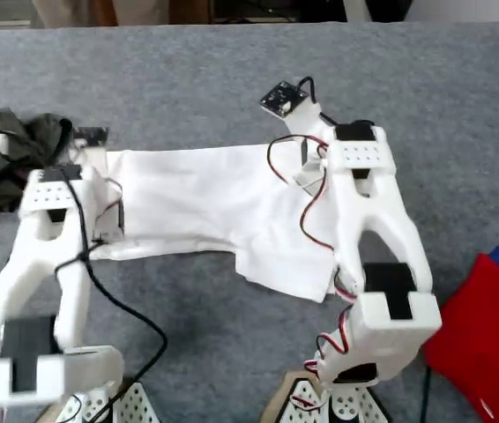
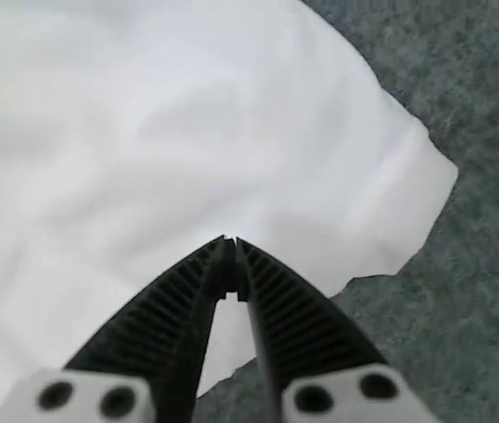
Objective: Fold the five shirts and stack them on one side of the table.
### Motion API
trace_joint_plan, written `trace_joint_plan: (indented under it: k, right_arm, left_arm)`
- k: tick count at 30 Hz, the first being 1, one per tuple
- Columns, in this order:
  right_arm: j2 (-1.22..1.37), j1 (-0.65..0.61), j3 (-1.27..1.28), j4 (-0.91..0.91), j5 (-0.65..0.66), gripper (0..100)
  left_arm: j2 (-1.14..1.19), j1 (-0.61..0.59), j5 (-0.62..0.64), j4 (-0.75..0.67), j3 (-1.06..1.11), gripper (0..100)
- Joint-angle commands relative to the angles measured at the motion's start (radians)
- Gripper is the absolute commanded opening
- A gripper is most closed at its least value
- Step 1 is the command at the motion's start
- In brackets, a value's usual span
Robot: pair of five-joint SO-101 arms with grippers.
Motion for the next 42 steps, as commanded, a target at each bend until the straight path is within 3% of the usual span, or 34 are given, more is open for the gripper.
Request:
trace_joint_plan:
  k: [1, 5, 10, 15, 19, 29, 35, 42]
  right_arm:
    - [0.082, 0.008, -0.081, -0.031, 0.003, 0.4]
    - [0.237, 0.001, -0.197, -0.002, 0.003, 0.4]
    - [0.394, -0.001, -0.377, 0.101, -0.009, 0.4]
    - [0.493, 0.005, -0.553, 0.183, -0.035, 0.4]
    - [0.572, 0.005, -0.690, 0.252, -0.034, 0.4]
    - [0.694, 0.015, -1.032, 0.503, -0.028, 0.4]
    - [0.650, -0.004, -1.282, 0.700, 0.003, 0.4]
    - [0.644, 0.004, -1.320, 0.747, -0.091, 0.5]
  left_arm:
    - [-0.157, -0.003, 0.008, 0.025, -0.097, 2]
    - [-0.180, -0.003, 0.043, -0.106, -0.074, 2]
    - [0.021, 0.018, 0.066, -0.273, 0.044, 2]
    - [0.216, 0.044, 0.032, -0.190, 0.032, 2]
    - [0.222, 0.037, -0.029, -0.106, 0.032, 2]
    - [0.033, -0.046, -0.126, 0.021, 0.023, 2]
    - [-0.145, -0.005, -0.115, 0.100, -0.048, 2]
    - [-0.074, 0.006, -0.043, -0.031, -0.078, 3]
